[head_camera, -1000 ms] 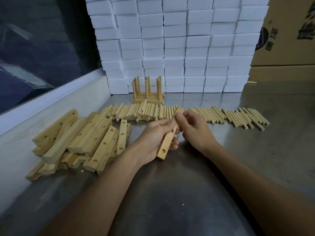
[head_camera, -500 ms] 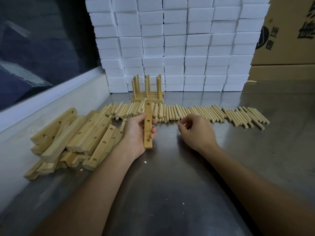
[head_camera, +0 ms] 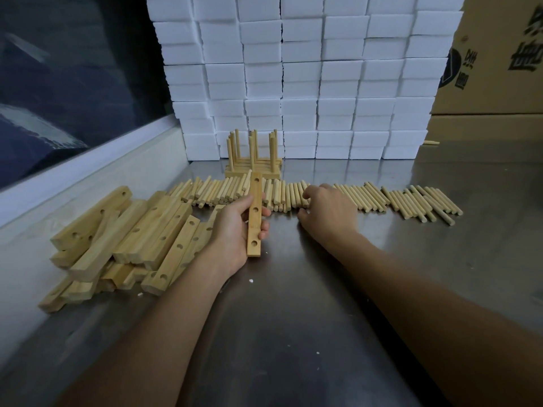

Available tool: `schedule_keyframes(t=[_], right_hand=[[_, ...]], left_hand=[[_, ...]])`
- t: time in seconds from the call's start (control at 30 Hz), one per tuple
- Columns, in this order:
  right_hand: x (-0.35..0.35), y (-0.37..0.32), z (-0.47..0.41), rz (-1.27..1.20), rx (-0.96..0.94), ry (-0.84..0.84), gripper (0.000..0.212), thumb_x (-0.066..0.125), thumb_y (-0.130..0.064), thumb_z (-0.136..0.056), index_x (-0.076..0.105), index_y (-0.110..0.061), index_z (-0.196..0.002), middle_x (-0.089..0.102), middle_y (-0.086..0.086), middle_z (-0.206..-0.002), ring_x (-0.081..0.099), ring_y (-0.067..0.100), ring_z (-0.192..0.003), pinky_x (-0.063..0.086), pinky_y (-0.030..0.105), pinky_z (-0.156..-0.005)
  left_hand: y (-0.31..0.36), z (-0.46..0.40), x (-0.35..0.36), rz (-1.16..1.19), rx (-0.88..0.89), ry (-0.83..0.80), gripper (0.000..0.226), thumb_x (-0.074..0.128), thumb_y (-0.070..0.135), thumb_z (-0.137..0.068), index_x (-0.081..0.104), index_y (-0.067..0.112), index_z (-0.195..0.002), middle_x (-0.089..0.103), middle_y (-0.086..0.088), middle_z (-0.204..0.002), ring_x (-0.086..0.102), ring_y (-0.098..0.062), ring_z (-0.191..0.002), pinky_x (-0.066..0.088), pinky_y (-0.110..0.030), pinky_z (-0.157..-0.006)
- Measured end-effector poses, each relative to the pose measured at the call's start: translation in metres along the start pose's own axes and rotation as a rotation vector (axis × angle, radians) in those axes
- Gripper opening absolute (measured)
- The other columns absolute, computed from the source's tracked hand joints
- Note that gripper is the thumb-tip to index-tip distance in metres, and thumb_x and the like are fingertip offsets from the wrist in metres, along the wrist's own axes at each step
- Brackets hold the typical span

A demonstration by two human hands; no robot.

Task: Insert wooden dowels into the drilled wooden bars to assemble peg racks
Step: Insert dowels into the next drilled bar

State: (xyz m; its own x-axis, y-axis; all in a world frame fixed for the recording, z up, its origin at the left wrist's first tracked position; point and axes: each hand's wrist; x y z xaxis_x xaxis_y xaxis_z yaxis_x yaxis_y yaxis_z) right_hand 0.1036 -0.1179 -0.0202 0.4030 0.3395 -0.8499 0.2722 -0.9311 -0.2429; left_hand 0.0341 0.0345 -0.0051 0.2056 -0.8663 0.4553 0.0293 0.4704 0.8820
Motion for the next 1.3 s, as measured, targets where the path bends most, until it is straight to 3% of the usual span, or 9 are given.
schedule_keyframes(t=[0.33,0.53,0.77,0.87,0.97,1.0,1.07,1.13,1.3], right_hand=[[0.004,-0.007,-0.004,0.027,-0.022,0.016,0.012,0.062,-0.024,-0.09,0.068,-0.014,-0.093,0.063,0.004,-0.093,0.055,0.022,-0.075,0.042,0.031,-0.06],[0.007,-0.008,-0.001,0.054,-0.026,0.043,0.015,0.057,-0.019,-0.089,0.059,-0.009,-0.077,0.058,0.006,-0.085,0.05,0.025,-0.069,0.034,0.032,-0.056],[-0.004,-0.002,0.01,-0.034,-0.002,0.194,0.021,0.056,-0.028,-0.092,0.063,-0.011,-0.084,0.06,0.003,-0.083,0.054,0.021,-0.069,0.043,0.032,-0.057],[-0.017,0.004,0.017,-0.256,0.034,0.314,0.018,0.059,-0.027,-0.092,0.068,-0.012,-0.087,0.064,-0.001,-0.081,0.055,0.015,-0.069,0.039,0.028,-0.058],[-0.028,0.011,0.025,-0.628,0.158,0.371,0.011,0.06,-0.024,-0.087,0.065,-0.015,-0.083,0.066,-0.003,-0.078,0.059,0.01,-0.069,0.042,0.011,-0.063],[-0.029,0.013,0.026,-0.782,0.243,0.36,0.011,0.06,-0.023,-0.086,0.063,-0.013,-0.081,0.068,0.001,-0.078,0.063,0.01,-0.071,0.047,0.011,-0.066],[-0.032,0.017,0.029,-1.172,0.439,0.266,0.014,0.057,-0.017,-0.087,0.06,-0.004,-0.082,0.072,0.015,-0.084,0.073,0.019,-0.077,0.06,0.029,-0.072],[-0.034,0.019,0.031,-1.512,0.559,0.129,0.015,0.054,-0.01,-0.089,0.059,0.004,-0.088,0.075,0.019,-0.085,0.075,0.028,-0.081,0.061,0.031,-0.066],[-0.035,0.018,0.029,-1.662,0.657,0.035,0.014,0.049,-0.008,-0.088,0.059,-0.003,-0.079,0.072,0.009,-0.069,0.07,0.019,-0.061,0.056,0.024,-0.054]], left_hand=[[0.0,0.0,0.002,-0.008,-0.003,-0.007,0.032,0.042,0.02,-0.104,0.062,0.0,-0.117,0.06,-0.006,-0.064,0.049,-0.015,-0.048,0.036,-0.022,-0.04],[-0.001,-0.001,0.002,0.003,-0.001,-0.016,0.033,0.043,0.019,-0.103,0.06,-0.002,-0.121,0.06,-0.006,-0.063,0.049,-0.015,-0.047,0.036,-0.022,-0.039],[-0.002,-0.003,-0.001,-0.006,-0.002,-0.027,0.034,0.043,0.02,-0.103,0.06,-0.002,-0.123,0.06,-0.006,-0.064,0.049,-0.015,-0.049,0.037,-0.022,-0.04],[-0.002,-0.004,-0.001,-0.011,-0.006,-0.03,0.034,0.043,0.02,-0.103,0.059,-0.003,-0.123,0.06,-0.007,-0.065,0.049,-0.015,-0.048,0.036,-0.022,-0.039],[-0.003,-0.006,-0.002,-0.027,0.005,-0.032,0.032,0.046,0.019,-0.102,0.061,-0.002,-0.12,0.062,-0.007,-0.065,0.05,-0.016,-0.047,0.037,-0.022,-0.039],[-0.004,-0.007,-0.003,-0.04,0.016,-0.032,0.031,0.048,0.019,-0.101,0.062,-0.002,-0.118,0.062,-0.007,-0.065,0.05,-0.016,-0.047,0.038,-0.022,-0.039],[-0.005,-0.008,-0.005,-0.07,0.042,-0.036,0.027,0.053,0.019,-0.1,0.064,-0.001,-0.115,0.063,-0.007,-0.066,0.051,-0.016,-0.048,0.04,-0.023,-0.039],[-0.007,-0.01,-0.006,-0.093,0.054,-0.04,0.025,0.055,0.018,-0.099,0.065,0.0,-0.112,0.062,-0.008,-0.068,0.052,-0.016,-0.049,0.04,-0.024,-0.04],[-0.008,-0.013,-0.007,-0.114,0.056,-0.041,0.022,0.056,0.018,-0.099,0.066,0.001,-0.108,0.063,-0.007,-0.067,0.053,-0.017,-0.05,0.042,-0.026,-0.041]])
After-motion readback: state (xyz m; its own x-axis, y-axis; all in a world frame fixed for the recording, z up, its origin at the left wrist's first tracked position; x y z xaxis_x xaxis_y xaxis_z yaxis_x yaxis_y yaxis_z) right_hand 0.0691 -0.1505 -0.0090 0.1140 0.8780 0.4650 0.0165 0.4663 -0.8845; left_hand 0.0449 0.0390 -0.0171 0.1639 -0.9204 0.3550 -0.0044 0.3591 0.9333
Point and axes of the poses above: each hand's wrist, its own z-axis away from the middle knuckle, its own x-axis out of the palm, y = z × x
